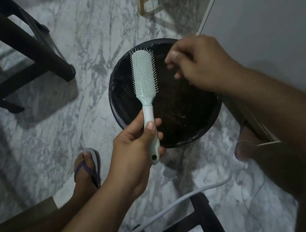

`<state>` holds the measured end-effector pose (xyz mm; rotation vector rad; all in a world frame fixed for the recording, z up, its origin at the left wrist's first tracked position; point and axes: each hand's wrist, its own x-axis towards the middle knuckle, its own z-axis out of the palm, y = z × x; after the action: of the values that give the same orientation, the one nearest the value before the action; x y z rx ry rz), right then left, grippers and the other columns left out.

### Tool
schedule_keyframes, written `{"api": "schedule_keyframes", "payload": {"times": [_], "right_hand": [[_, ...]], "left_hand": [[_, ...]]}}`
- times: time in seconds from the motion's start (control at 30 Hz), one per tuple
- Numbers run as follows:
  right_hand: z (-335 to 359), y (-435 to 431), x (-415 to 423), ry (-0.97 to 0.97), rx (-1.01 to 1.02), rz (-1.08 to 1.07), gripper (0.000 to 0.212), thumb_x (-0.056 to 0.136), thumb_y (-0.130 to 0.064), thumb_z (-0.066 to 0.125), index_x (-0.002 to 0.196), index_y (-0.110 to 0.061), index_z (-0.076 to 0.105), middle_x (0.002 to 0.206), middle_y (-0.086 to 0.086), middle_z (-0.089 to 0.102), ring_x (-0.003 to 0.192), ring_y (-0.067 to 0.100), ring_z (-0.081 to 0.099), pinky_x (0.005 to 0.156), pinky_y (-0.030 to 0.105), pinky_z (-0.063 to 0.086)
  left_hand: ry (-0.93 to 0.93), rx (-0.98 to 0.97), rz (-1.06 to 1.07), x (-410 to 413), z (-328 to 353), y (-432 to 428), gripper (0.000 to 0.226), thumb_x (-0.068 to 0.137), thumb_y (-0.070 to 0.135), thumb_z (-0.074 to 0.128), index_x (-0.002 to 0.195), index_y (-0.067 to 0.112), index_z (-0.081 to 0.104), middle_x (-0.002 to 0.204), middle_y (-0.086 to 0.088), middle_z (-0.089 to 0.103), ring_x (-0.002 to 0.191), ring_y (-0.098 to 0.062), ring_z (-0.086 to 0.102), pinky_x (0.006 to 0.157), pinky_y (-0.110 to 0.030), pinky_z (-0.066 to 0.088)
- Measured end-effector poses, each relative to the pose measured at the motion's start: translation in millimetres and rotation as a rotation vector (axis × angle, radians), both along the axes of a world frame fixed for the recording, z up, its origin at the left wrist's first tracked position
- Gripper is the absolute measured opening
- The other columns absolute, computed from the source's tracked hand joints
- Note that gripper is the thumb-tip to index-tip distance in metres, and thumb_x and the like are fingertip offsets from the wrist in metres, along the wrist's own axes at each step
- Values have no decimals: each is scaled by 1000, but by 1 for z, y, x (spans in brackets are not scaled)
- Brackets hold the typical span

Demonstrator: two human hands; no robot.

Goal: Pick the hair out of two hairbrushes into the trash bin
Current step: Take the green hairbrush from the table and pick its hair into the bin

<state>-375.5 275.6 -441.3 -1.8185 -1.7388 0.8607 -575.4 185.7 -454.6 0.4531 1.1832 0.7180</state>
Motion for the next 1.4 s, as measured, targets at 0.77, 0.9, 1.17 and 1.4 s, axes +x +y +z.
{"api": "schedule_keyframes", "payload": {"times": [0.77,0.9,1.17,1.4], "right_hand": [[12,11,-5,110,99,-111,15,98,-20,60,98,-13,73,83,-8,73,57,6,67,65,21,57],[9,11,10,194,-100,-175,16,101,-16,54,107,-13,69,91,-3,75,68,11,71,56,23,59],[-9,-10,-22,620,-243,-231,43,72,-3,86,111,3,69,90,17,75,83,22,76,71,32,64],[-7,3,-15,794,-187,-304,13,85,-1,75,98,1,72,90,20,73,78,19,72,70,27,63]], "left_hand": [[11,-39,-80,9,0,-21,33,98,9,54,120,29,68,94,2,73,72,-12,56,58,-29,46],[6,-33,-48,5,0,-17,35,97,9,54,127,22,67,104,-2,72,77,-14,57,59,-29,48],[-75,-55,-17,4,2,-9,38,96,8,54,130,21,65,106,-6,66,75,-15,54,58,-26,47],[-139,2,-30,2,5,-2,47,87,14,59,133,19,63,104,-4,68,74,-12,56,57,-25,46]]}}
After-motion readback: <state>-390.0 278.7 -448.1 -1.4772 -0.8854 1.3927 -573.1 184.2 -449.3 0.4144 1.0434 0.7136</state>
